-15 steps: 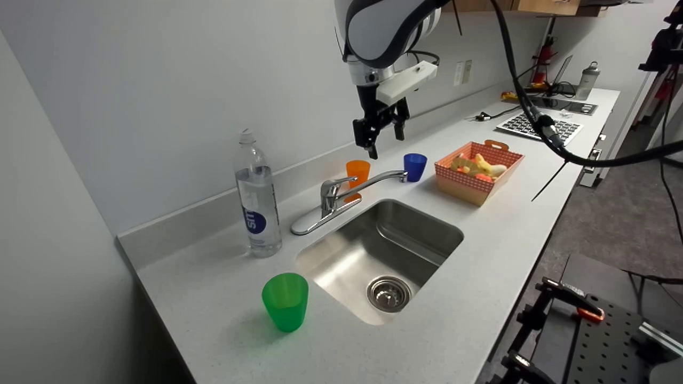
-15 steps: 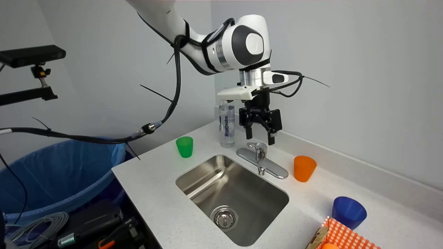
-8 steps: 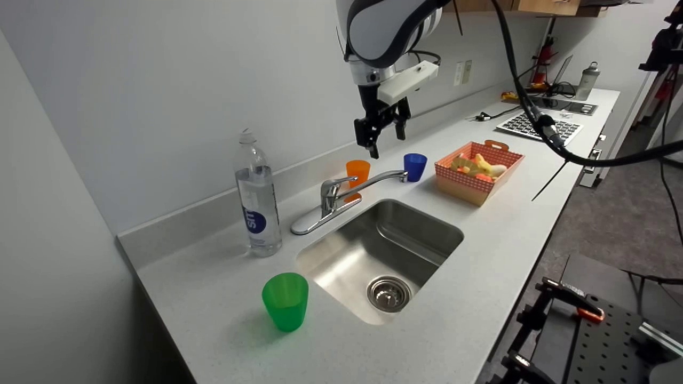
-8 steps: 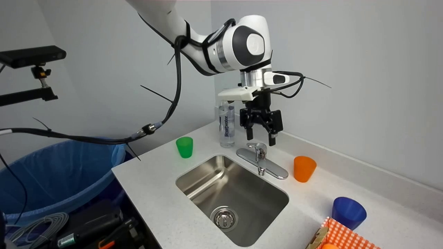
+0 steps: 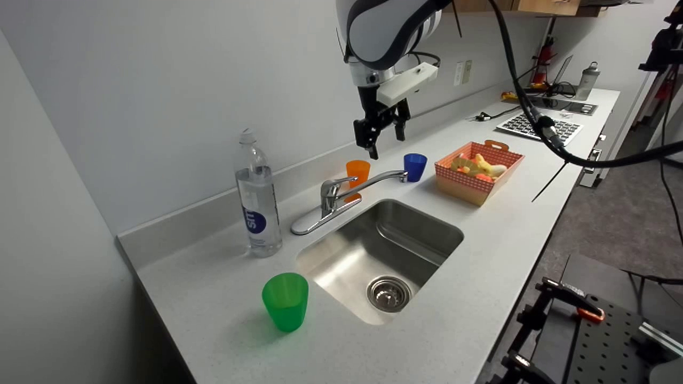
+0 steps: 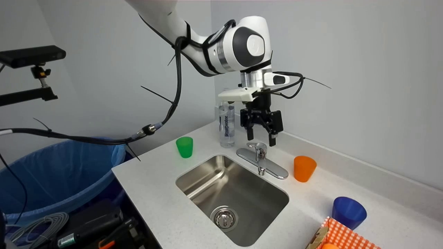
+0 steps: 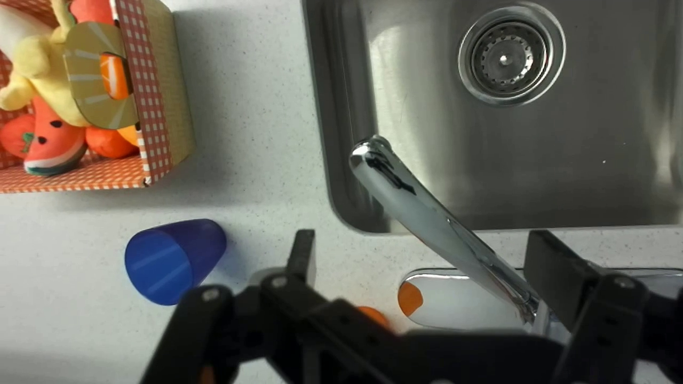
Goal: Turn the tap nozzle slightly to the left
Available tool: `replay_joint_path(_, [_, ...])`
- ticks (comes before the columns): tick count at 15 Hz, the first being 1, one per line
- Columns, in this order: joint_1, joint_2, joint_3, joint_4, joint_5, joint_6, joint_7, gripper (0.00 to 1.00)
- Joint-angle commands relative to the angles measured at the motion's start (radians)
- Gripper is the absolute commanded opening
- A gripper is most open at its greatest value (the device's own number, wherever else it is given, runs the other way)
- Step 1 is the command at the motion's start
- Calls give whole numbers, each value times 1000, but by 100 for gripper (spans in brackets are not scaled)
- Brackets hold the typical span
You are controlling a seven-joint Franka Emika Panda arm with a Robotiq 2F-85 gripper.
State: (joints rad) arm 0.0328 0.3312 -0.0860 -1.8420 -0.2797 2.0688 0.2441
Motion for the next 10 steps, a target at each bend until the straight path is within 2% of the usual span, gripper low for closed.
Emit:
replay_joint_path(1, [12, 0, -13, 0, -47, 9, 64, 100])
replay_joint_path(6, [10, 0, -14, -7, -95, 52, 79, 100])
replay_joint_path(7, [1, 1, -4, 2, -59, 17, 48, 100])
replay_joint_path(10, [0, 1, -3, 2, -54, 28, 53, 100])
